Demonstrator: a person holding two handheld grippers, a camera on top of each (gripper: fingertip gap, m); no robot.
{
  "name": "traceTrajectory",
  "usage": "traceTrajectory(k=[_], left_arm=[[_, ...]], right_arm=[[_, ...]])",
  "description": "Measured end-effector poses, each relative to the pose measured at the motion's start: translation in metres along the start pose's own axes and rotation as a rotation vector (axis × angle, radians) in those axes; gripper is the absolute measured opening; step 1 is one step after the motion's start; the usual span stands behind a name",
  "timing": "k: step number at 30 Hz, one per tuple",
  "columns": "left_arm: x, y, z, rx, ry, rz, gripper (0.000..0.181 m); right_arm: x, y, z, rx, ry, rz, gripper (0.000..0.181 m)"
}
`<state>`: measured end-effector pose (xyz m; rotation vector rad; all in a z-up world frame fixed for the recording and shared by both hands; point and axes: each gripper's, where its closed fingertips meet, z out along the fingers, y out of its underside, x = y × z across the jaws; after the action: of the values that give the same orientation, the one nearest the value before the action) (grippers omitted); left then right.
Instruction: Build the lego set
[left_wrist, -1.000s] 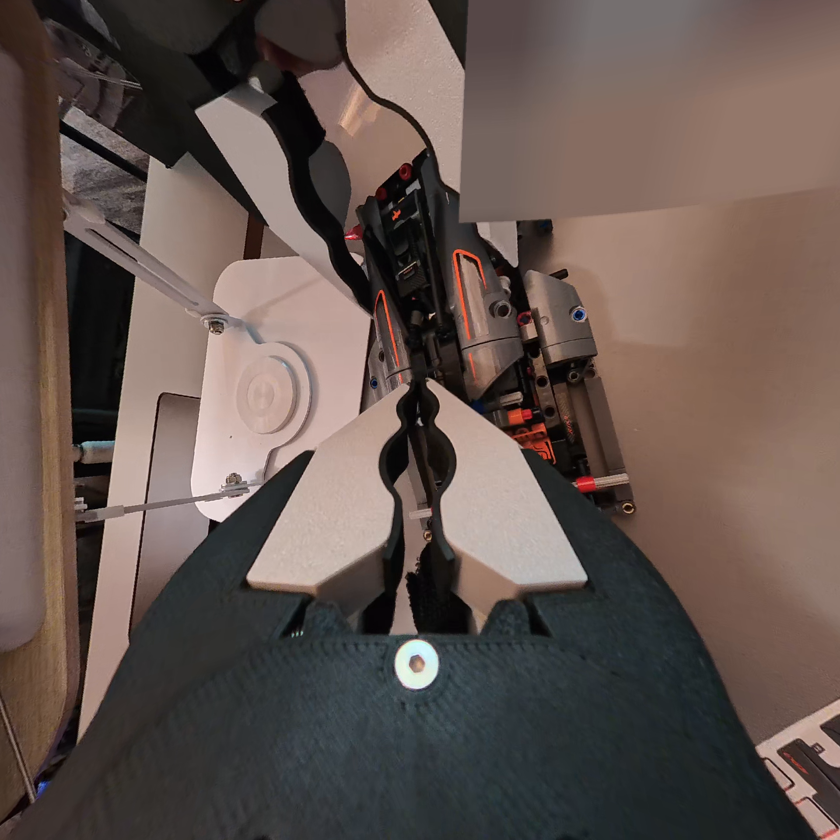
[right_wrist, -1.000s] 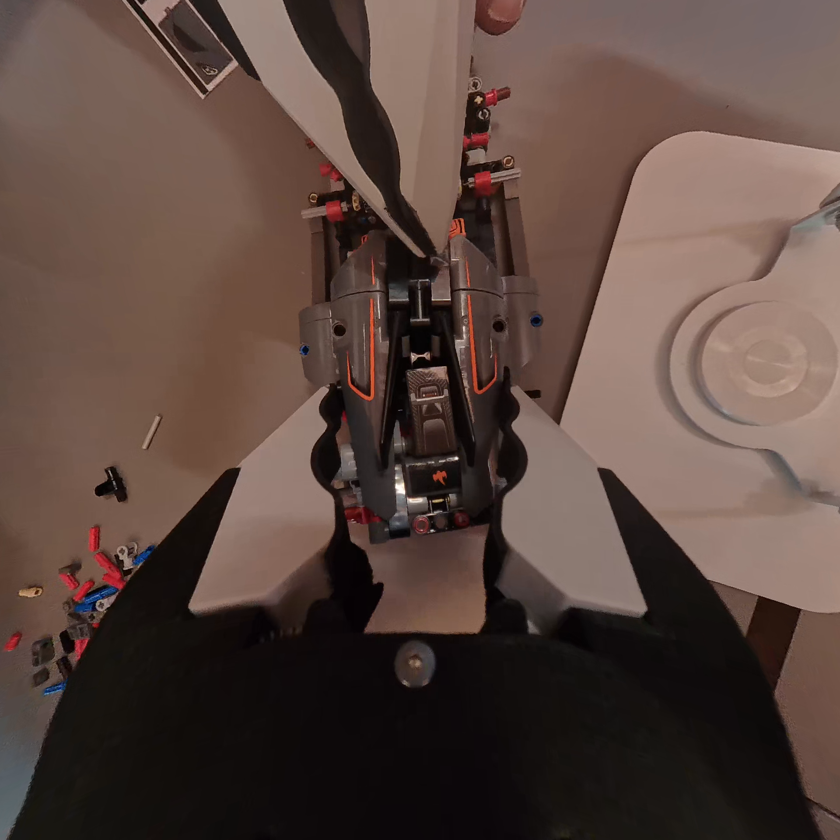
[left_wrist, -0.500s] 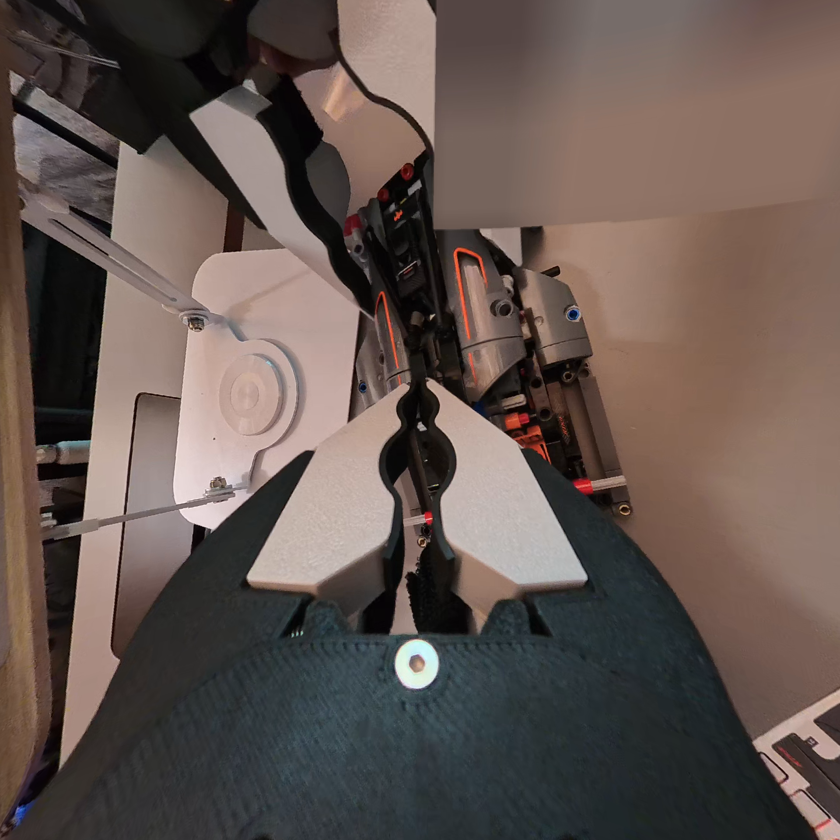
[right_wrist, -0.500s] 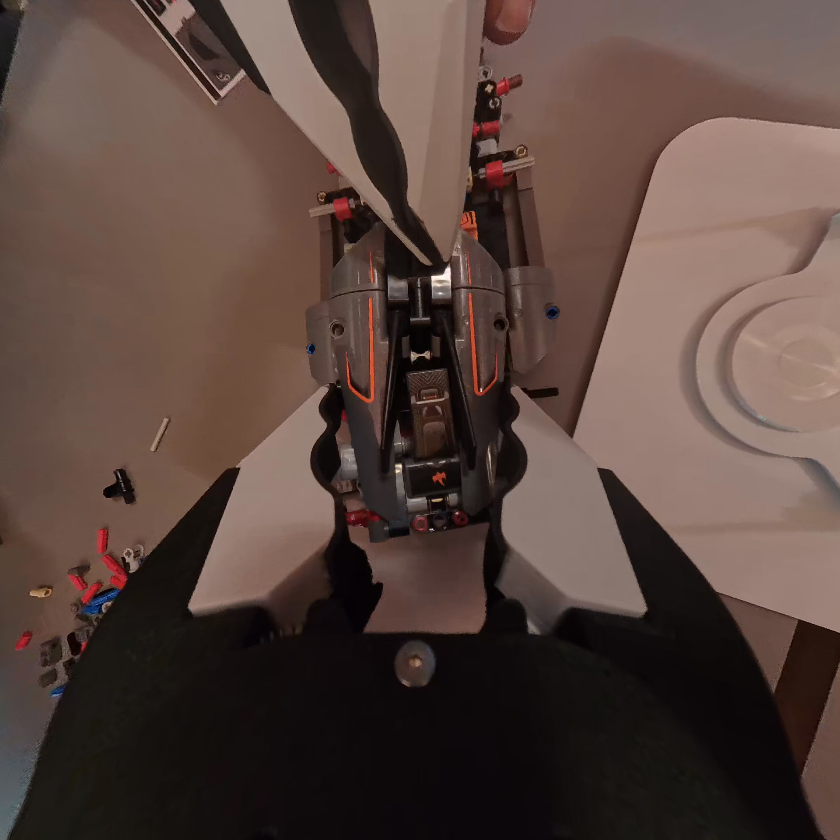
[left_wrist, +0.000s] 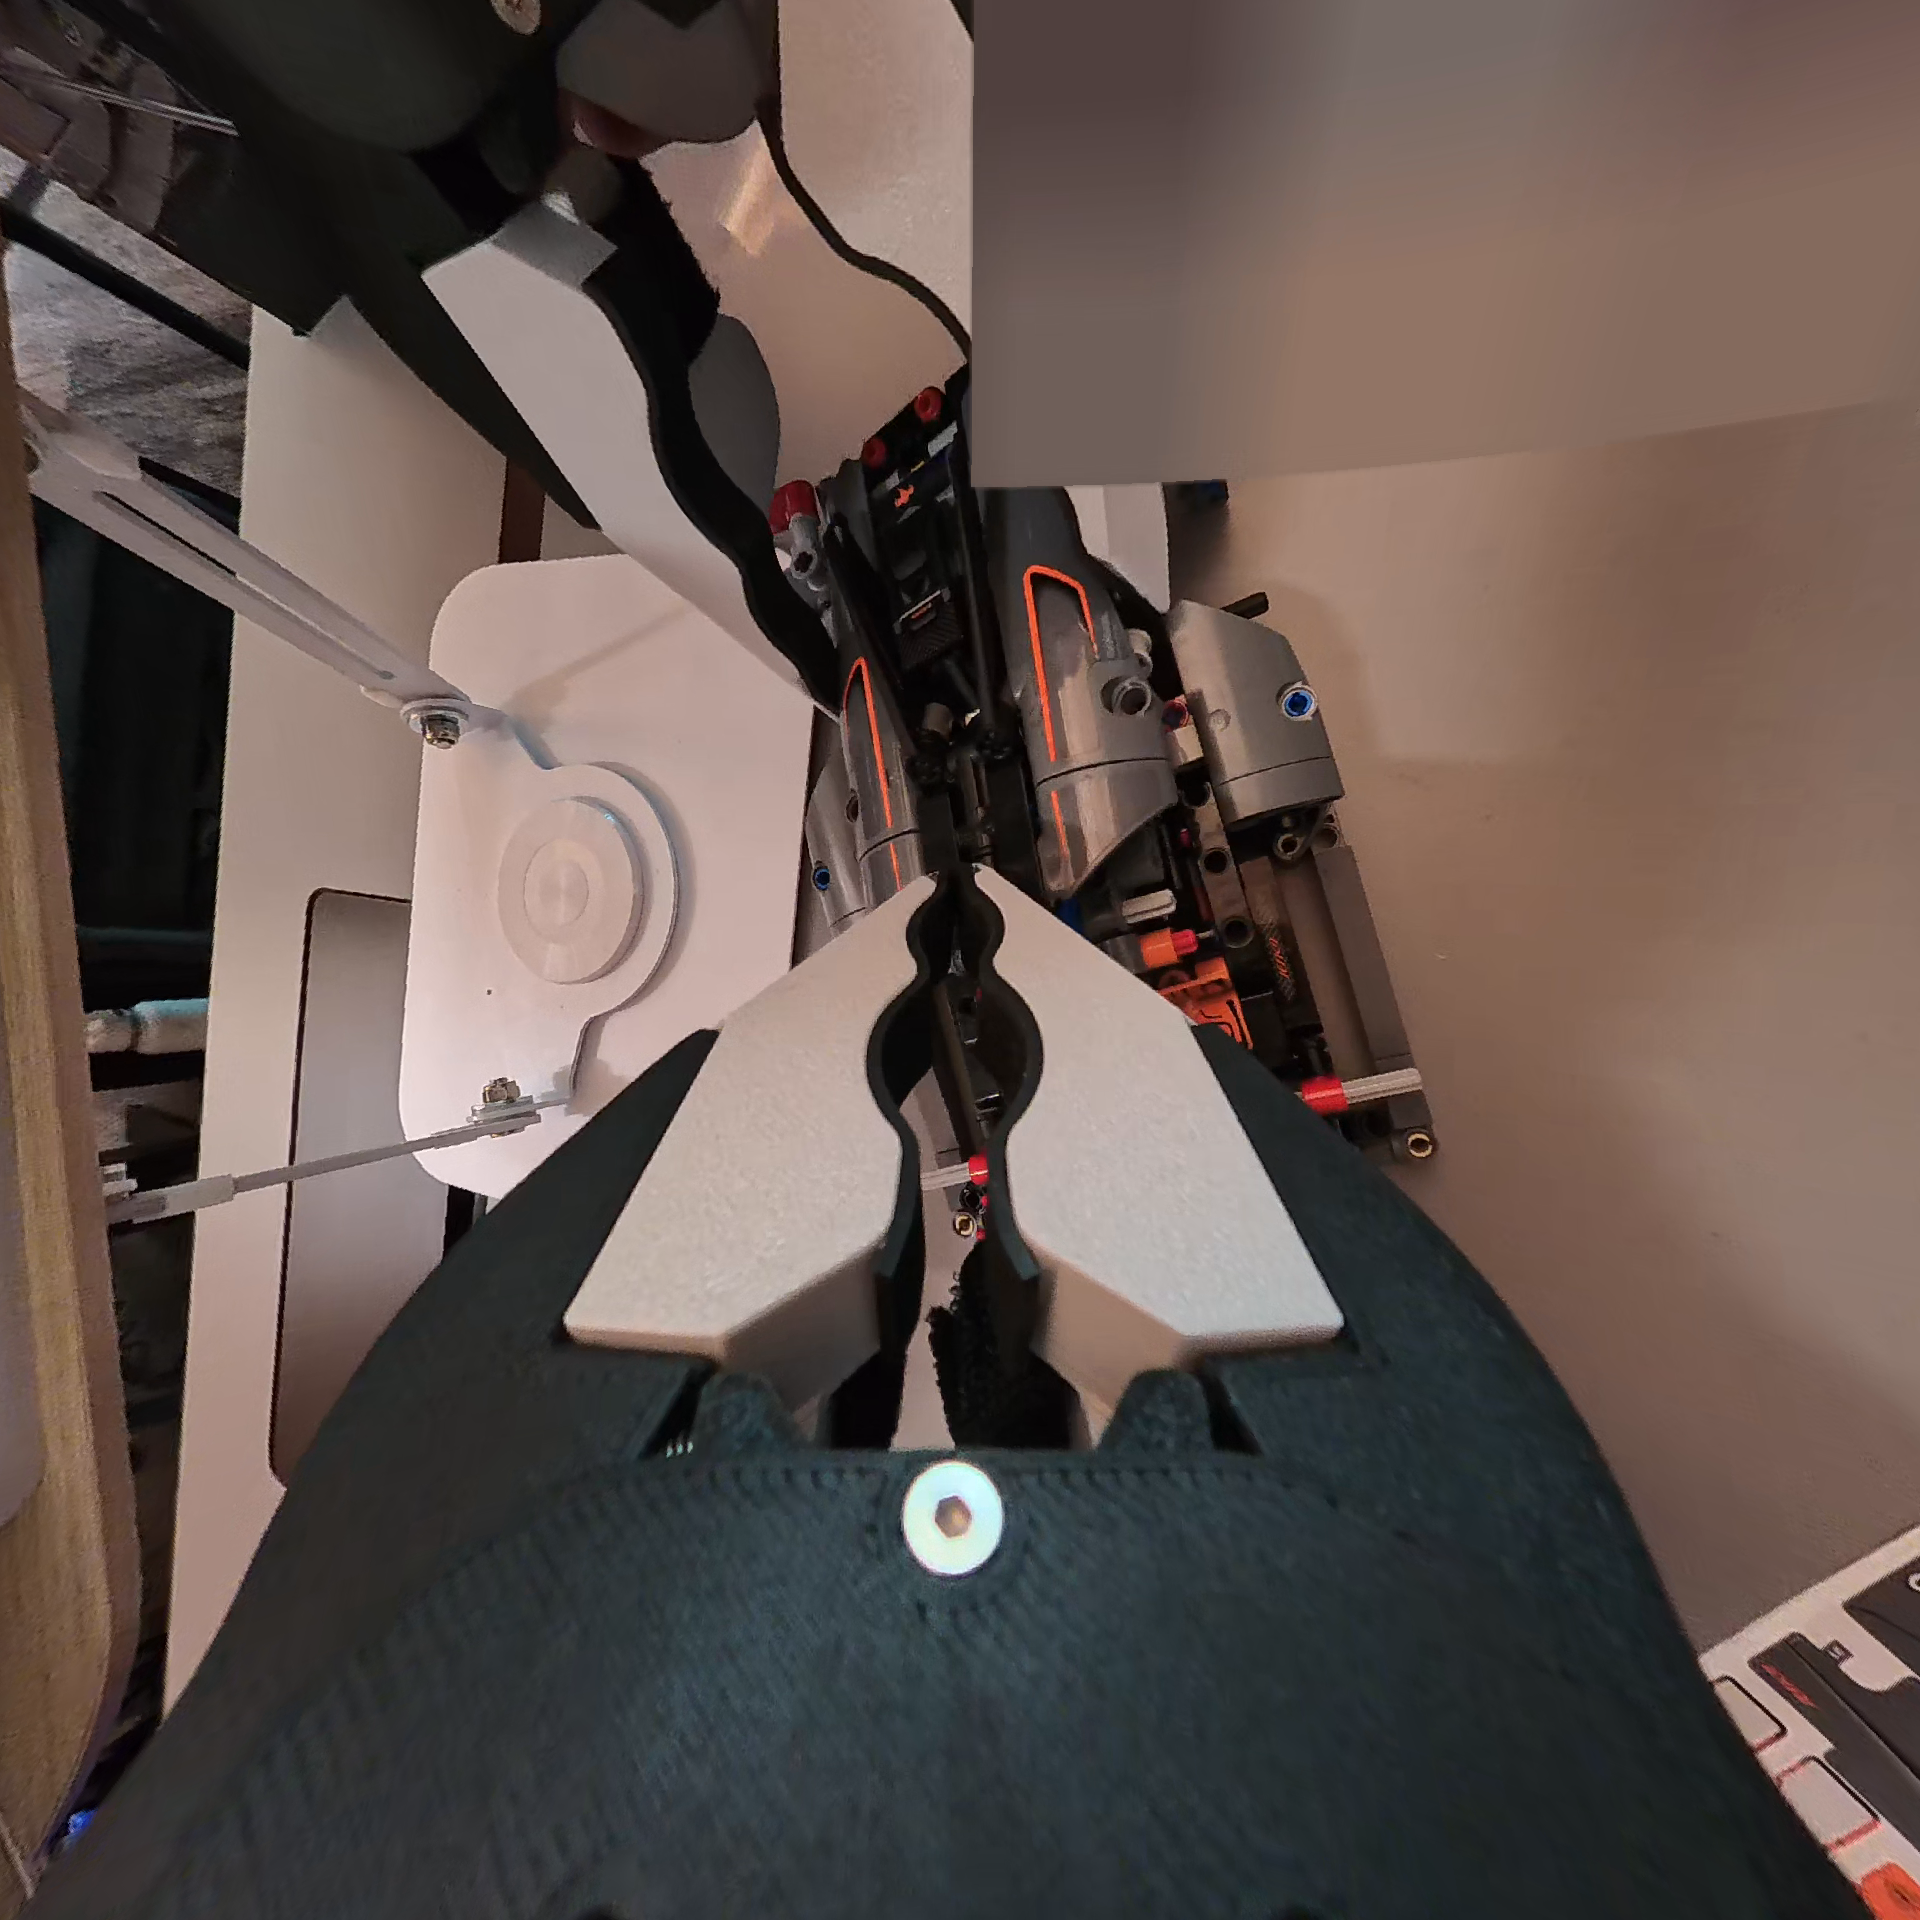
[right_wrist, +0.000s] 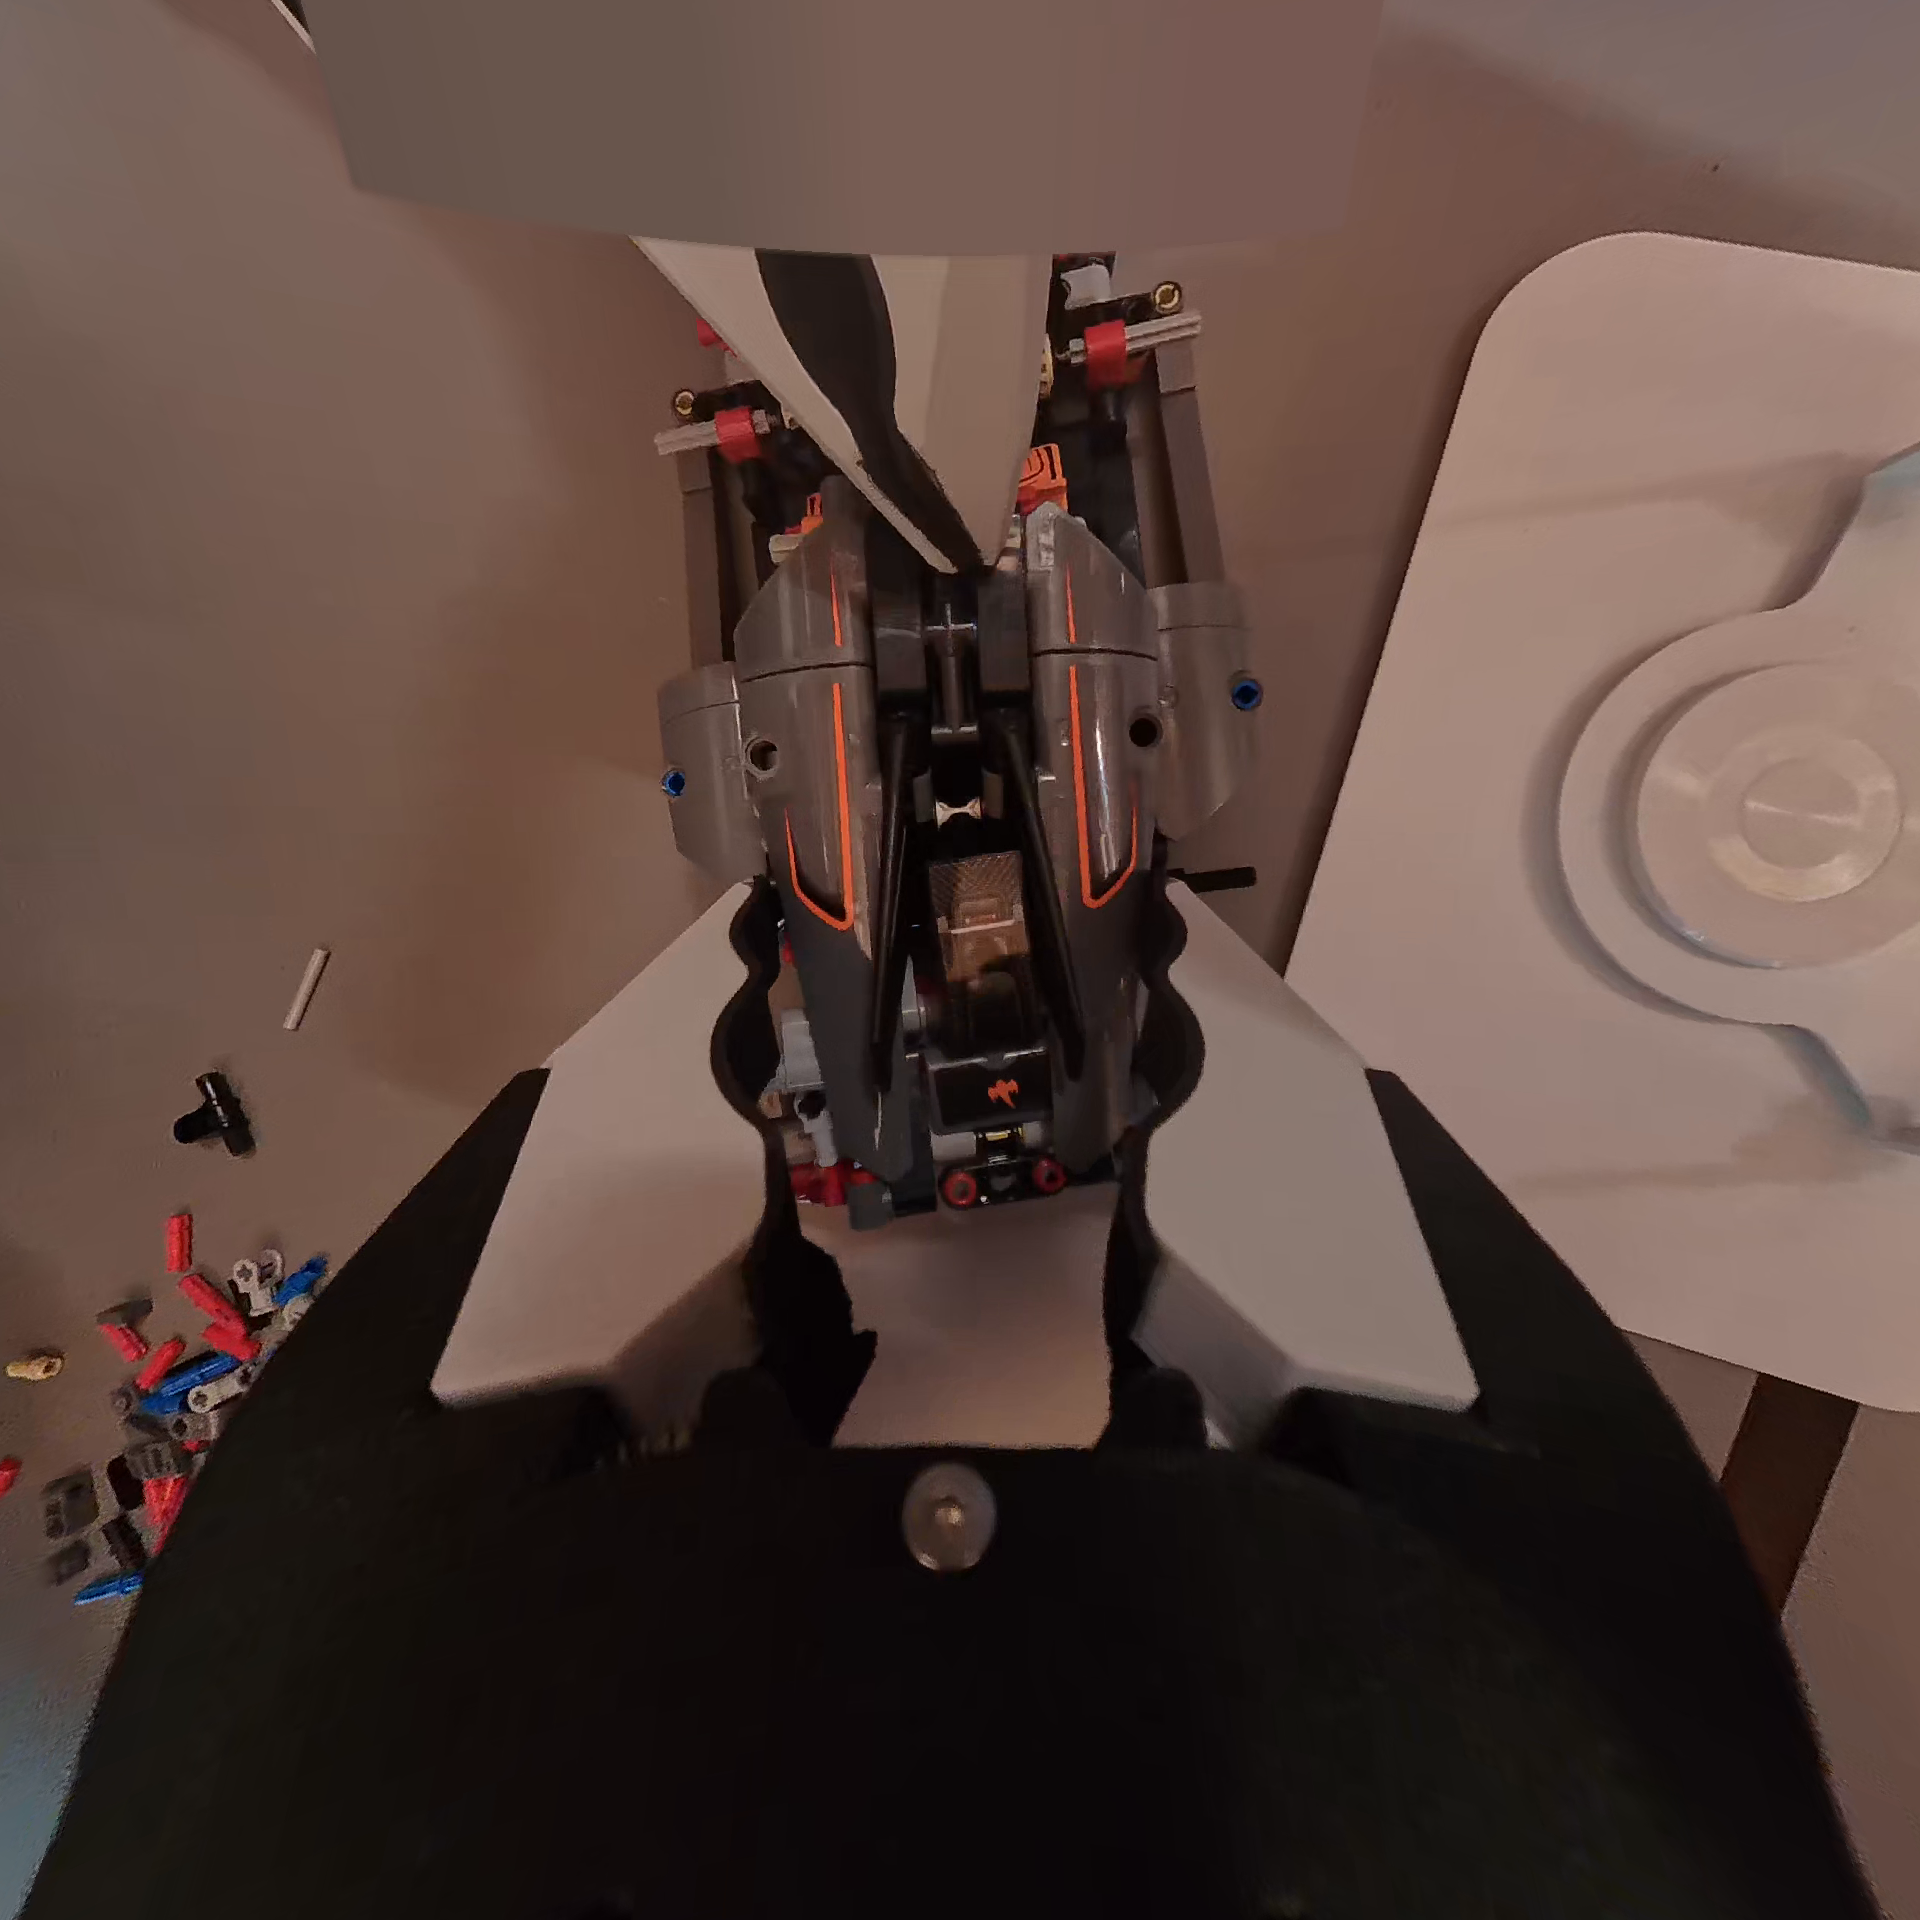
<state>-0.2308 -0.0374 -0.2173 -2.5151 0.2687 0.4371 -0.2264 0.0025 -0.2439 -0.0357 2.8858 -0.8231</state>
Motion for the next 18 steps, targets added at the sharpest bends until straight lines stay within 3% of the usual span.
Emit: traceTrajectory(k=[18], left_arm=[[0.0018, 0.0004, -0.0014, -0.022, -0.005, 0.018, 0.000]], right_arm=[[-0.0013, 0.0002, -0.0032, -0.058, 0.067, -0.027, 0.068]])
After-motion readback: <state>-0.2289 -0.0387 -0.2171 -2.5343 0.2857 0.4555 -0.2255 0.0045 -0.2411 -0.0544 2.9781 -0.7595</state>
